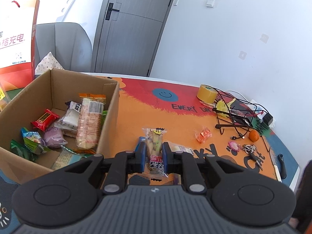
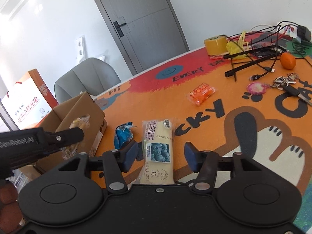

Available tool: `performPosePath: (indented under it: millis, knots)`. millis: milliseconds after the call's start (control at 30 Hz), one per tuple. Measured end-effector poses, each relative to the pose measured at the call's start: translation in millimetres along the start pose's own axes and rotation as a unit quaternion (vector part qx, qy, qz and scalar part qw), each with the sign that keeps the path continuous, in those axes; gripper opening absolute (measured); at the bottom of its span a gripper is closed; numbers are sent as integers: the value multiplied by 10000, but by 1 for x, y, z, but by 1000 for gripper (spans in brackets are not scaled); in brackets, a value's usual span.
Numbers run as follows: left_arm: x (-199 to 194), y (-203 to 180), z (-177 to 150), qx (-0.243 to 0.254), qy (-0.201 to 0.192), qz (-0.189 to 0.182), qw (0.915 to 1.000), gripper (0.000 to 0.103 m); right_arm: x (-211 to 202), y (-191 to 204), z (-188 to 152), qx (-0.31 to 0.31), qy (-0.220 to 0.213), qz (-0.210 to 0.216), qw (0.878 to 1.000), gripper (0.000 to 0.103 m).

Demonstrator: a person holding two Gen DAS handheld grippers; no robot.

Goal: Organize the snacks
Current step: 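Carry both snacks over the cardboard box and open both grippers to drop them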

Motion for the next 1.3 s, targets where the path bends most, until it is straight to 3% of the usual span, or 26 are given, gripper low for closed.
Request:
performPosePath:
  millis: [100, 200, 300, 800, 1167, 1300]
  knots:
    - [-7, 6, 7, -31, -104, 4, 9999, 16, 14, 7, -8, -73, 172, -66, 9998, 54]
    - [-14, 13, 15, -92, -225, 23, 9997, 16, 26, 12, -14, -266, 278, -271, 9989, 35]
    - [-21, 21, 22, -139, -324, 45, 9994, 16, 26, 18, -14, -252, 319, -148, 9991, 31]
    - [-55, 73, 40, -561, -664, 238, 9959, 16, 0, 57, 13, -312, -129, 23, 9994, 30]
    - [-66, 122, 43, -909, -729, 460, 9921, 16, -7, 93, 28, -482, -346, 151, 9981, 30]
    - [-64, 131, 42, -980, -637, 383, 9924, 19, -8, 105, 33, -549, -412, 198, 9974, 30]
Point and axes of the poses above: each gripper's, at about its wrist camera, not at the fingertips, and x roughly the way its jaws point, y to its left, z to its top, the point moved 9 cm from there along x, roughly the way its jaws point, and after that the axes turned 1 degree about z, right-handed, at the moved point
